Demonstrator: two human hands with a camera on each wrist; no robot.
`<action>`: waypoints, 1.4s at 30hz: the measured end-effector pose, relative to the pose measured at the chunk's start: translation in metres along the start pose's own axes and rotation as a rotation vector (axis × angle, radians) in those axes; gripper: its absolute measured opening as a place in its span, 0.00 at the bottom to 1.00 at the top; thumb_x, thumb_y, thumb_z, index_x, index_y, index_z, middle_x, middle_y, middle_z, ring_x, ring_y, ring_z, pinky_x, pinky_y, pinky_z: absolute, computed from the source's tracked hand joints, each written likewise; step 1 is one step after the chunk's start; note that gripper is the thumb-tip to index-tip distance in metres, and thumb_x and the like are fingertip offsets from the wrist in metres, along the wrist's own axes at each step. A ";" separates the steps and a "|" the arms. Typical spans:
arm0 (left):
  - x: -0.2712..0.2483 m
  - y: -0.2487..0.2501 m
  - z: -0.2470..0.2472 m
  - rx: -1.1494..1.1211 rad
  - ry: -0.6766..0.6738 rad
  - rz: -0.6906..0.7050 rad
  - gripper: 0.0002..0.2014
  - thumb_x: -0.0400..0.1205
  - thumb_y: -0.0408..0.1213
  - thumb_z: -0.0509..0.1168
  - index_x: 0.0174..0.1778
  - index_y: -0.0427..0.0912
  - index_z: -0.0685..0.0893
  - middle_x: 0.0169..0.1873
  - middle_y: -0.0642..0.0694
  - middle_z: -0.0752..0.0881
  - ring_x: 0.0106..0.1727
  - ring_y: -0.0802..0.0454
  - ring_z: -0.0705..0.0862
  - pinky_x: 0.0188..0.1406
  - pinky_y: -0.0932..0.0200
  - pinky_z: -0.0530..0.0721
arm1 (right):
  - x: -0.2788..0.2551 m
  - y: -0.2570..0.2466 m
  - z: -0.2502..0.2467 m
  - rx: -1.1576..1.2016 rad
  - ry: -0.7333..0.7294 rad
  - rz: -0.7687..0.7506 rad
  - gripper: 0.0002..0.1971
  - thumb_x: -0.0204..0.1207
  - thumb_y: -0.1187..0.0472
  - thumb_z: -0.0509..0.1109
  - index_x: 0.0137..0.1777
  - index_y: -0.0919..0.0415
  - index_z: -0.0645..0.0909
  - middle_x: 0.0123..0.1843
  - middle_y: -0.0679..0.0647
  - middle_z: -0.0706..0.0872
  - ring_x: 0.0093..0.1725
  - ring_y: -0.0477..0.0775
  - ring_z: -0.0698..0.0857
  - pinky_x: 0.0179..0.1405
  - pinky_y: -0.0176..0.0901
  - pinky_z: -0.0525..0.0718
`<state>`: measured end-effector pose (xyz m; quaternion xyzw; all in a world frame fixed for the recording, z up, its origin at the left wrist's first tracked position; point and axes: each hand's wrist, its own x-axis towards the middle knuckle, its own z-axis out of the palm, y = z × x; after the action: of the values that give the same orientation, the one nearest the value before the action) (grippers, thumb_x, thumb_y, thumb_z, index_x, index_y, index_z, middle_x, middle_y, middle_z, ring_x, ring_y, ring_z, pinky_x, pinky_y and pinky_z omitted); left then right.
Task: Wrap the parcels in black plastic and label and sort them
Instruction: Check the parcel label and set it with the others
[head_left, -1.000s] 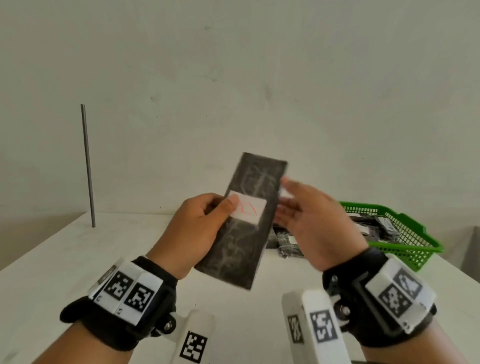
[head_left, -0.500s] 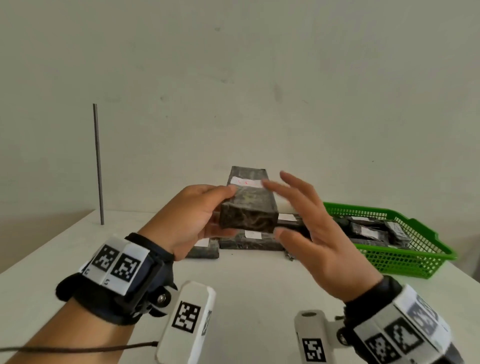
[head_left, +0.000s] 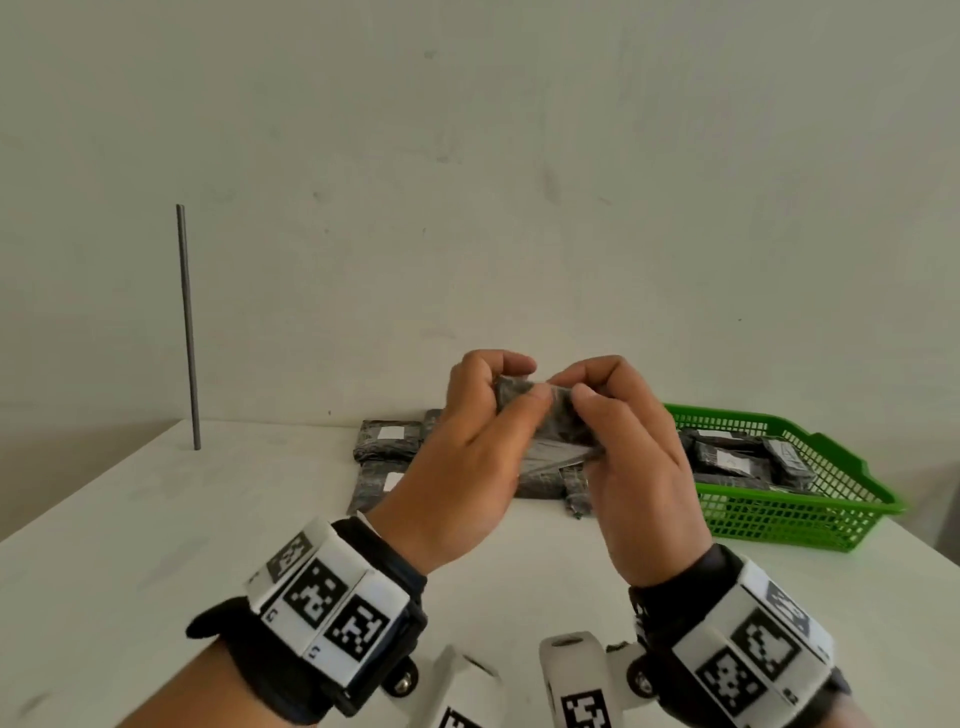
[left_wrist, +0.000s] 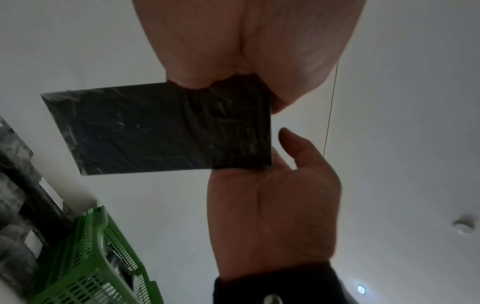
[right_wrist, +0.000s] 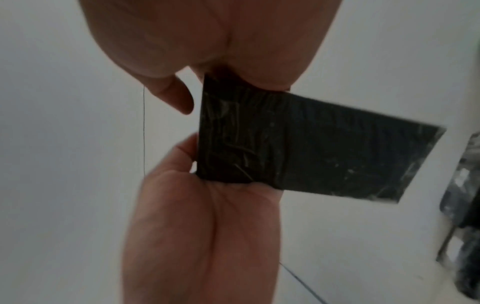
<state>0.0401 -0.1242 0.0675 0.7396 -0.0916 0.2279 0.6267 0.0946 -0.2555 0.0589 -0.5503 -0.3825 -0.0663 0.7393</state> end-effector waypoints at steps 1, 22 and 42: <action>-0.001 0.002 0.000 -0.024 0.032 0.042 0.12 0.87 0.52 0.61 0.63 0.53 0.76 0.53 0.37 0.84 0.51 0.46 0.86 0.43 0.55 0.84 | 0.000 -0.004 0.001 0.051 -0.017 0.013 0.08 0.78 0.62 0.62 0.50 0.61 0.83 0.41 0.60 0.82 0.43 0.61 0.80 0.44 0.54 0.78; -0.001 0.003 -0.003 -0.288 0.075 0.211 0.14 0.76 0.47 0.65 0.52 0.44 0.76 0.46 0.38 0.80 0.51 0.41 0.81 0.55 0.38 0.81 | 0.016 -0.027 0.013 -0.007 -0.058 0.021 0.07 0.75 0.63 0.62 0.46 0.58 0.82 0.37 0.61 0.77 0.38 0.60 0.75 0.35 0.51 0.76; 0.022 -0.032 -0.118 -0.734 0.094 -0.131 0.15 0.87 0.51 0.64 0.45 0.43 0.83 0.41 0.46 0.82 0.48 0.48 0.84 0.77 0.43 0.81 | 0.040 0.038 0.019 -0.712 -0.834 0.464 0.35 0.72 0.46 0.86 0.75 0.35 0.72 0.66 0.40 0.87 0.63 0.44 0.88 0.70 0.46 0.86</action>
<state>0.0468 -0.0007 0.0621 0.4588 -0.0908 0.1728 0.8668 0.1333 -0.2113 0.0572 -0.8132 -0.4647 0.1946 0.2915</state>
